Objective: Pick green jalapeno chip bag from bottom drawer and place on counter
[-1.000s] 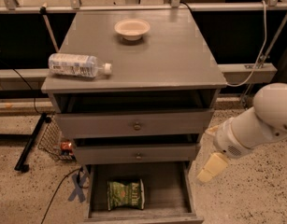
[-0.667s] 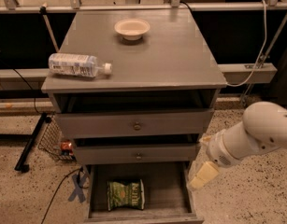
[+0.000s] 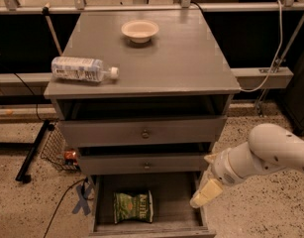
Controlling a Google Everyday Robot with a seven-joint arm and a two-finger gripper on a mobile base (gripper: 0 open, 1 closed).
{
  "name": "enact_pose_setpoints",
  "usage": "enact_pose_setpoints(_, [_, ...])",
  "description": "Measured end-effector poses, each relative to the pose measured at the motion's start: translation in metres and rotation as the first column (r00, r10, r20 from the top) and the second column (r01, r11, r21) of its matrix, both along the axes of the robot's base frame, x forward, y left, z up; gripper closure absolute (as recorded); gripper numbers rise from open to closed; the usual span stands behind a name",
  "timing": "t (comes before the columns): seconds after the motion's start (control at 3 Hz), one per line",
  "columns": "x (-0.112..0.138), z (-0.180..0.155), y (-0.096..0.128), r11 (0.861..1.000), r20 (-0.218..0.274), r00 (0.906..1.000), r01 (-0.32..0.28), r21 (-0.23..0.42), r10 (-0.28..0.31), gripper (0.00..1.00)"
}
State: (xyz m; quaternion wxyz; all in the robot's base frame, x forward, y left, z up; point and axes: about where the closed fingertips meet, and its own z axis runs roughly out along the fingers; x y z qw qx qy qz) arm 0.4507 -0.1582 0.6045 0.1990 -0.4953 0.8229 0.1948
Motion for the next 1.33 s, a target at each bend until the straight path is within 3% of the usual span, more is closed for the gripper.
enact_pose_setpoints(0.67, [0.008,-0.084,0.024,0.991,-0.059,0.9937,-0.090,0.098,0.096,0.00])
enact_pose_setpoints(1.33, [0.017,-0.165,0.051,0.968,-0.059,0.9917,-0.098,0.231,0.114,0.00])
